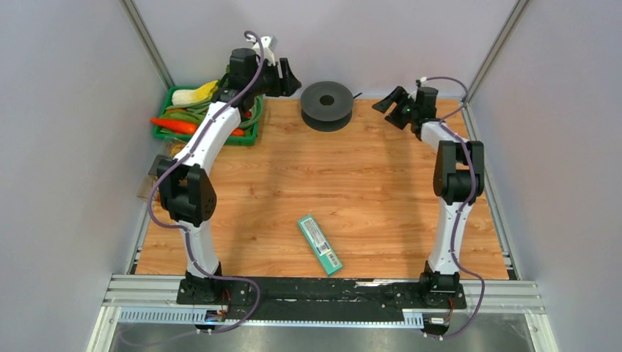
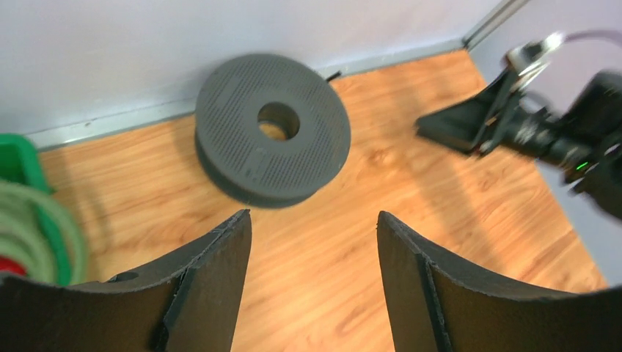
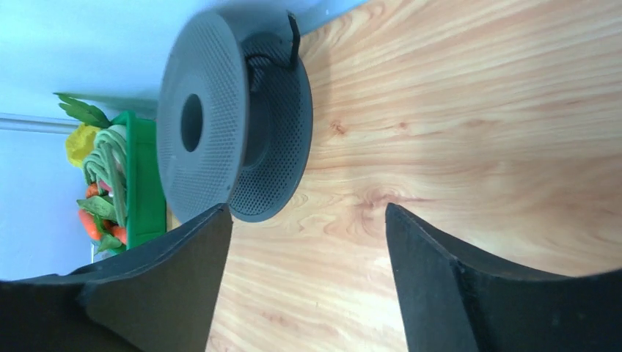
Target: Wrap the cables
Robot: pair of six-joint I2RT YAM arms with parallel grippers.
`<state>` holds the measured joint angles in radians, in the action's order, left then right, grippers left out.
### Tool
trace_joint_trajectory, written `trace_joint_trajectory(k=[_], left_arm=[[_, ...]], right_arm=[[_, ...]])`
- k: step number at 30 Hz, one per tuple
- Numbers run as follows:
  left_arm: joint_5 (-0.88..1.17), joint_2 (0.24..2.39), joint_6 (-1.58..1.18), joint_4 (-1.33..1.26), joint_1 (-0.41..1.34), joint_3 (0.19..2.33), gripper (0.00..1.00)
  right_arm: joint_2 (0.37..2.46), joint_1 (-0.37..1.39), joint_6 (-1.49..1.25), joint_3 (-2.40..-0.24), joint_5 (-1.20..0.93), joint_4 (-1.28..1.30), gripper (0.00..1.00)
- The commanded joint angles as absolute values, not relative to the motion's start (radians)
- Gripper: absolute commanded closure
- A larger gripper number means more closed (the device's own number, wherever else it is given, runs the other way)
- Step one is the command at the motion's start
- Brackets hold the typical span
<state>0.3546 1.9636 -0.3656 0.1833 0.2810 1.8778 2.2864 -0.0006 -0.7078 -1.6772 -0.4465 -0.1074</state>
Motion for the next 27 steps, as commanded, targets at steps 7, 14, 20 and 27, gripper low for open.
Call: trace_joint_trajectory(k=[7,14,20,27], left_arm=[[0.379,1.744,-0.002,0.883,0.258,2.091,0.27],[0.352,1.597,0.095,1.074,0.196,1.896,0.26],[0.235,1.373,0.172,1.005,0.198,1.484,0.25],[0.224,1.218,0.138,0.950,0.198,1.276,0.24]], right_arm=[[1.849,-0.089,-0.341,-1.629,-0.549,0.197,0.00],[1.507,-0.089,-0.128,-1.436,-0.520,0.445,0.00],[1.202,-0.089,-0.006,-1.105,-0.445,0.535,0.00],[1.022,-0.087,0.023,-0.914,-0.454,0.537,0.00]])
